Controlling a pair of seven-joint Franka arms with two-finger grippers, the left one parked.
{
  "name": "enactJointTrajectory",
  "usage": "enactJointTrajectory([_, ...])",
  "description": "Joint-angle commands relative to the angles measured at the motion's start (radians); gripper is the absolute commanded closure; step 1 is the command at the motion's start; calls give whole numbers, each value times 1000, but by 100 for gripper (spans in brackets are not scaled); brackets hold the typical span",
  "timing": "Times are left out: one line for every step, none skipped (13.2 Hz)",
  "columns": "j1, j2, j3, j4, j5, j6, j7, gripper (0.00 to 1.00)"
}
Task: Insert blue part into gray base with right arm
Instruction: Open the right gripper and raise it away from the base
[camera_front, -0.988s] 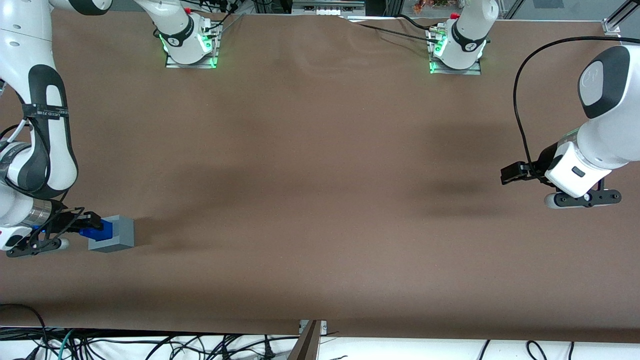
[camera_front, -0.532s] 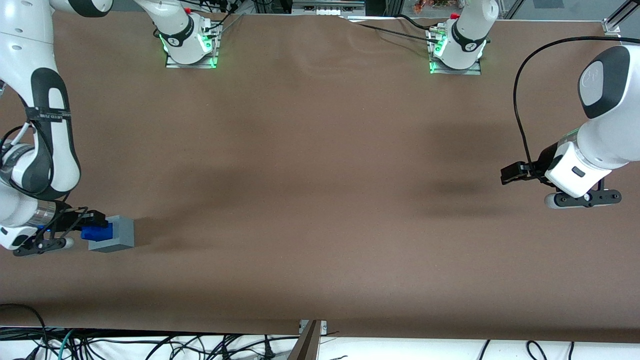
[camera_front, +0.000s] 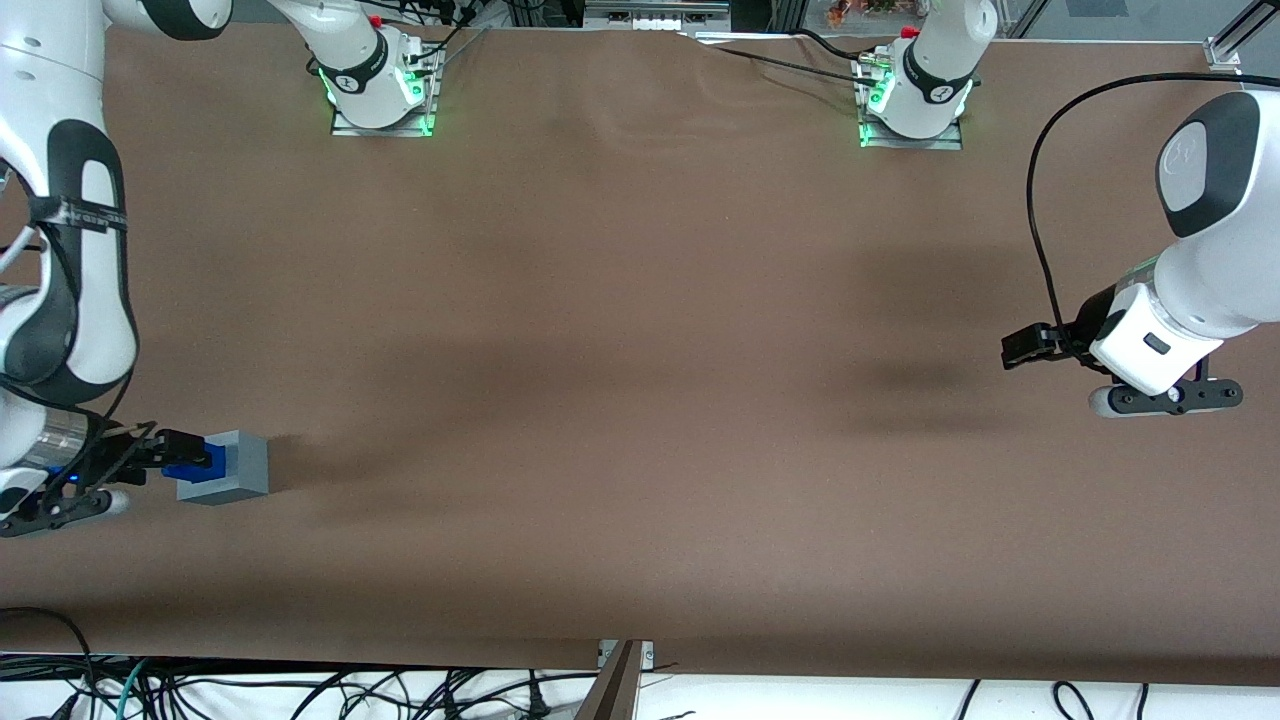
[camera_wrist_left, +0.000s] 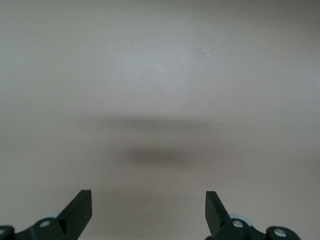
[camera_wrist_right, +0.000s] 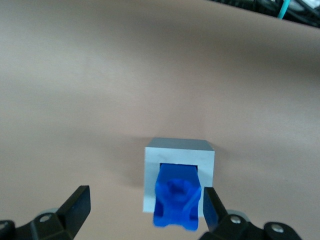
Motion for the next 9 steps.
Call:
enactJointTrajectory([1, -58, 15, 30, 7, -107, 120, 0])
enactJointTrajectory([12, -86, 15, 30, 4, -159, 185, 0])
enactJointTrajectory([14, -118, 15, 30, 1, -207, 233, 0])
enactJointTrajectory([21, -149, 16, 27, -2, -264, 239, 0])
enactJointTrajectory([29, -172, 15, 29, -2, -331, 244, 0])
enactJointTrajectory([49, -198, 12, 19, -5, -348, 247, 0])
enactJointTrajectory([55, -232, 15, 4, -29, -355, 245, 0])
enactJointTrajectory([55, -273, 36, -23, -77, -355, 236, 0])
enactJointTrajectory([55, -316, 71, -57, -136, -352, 236, 0])
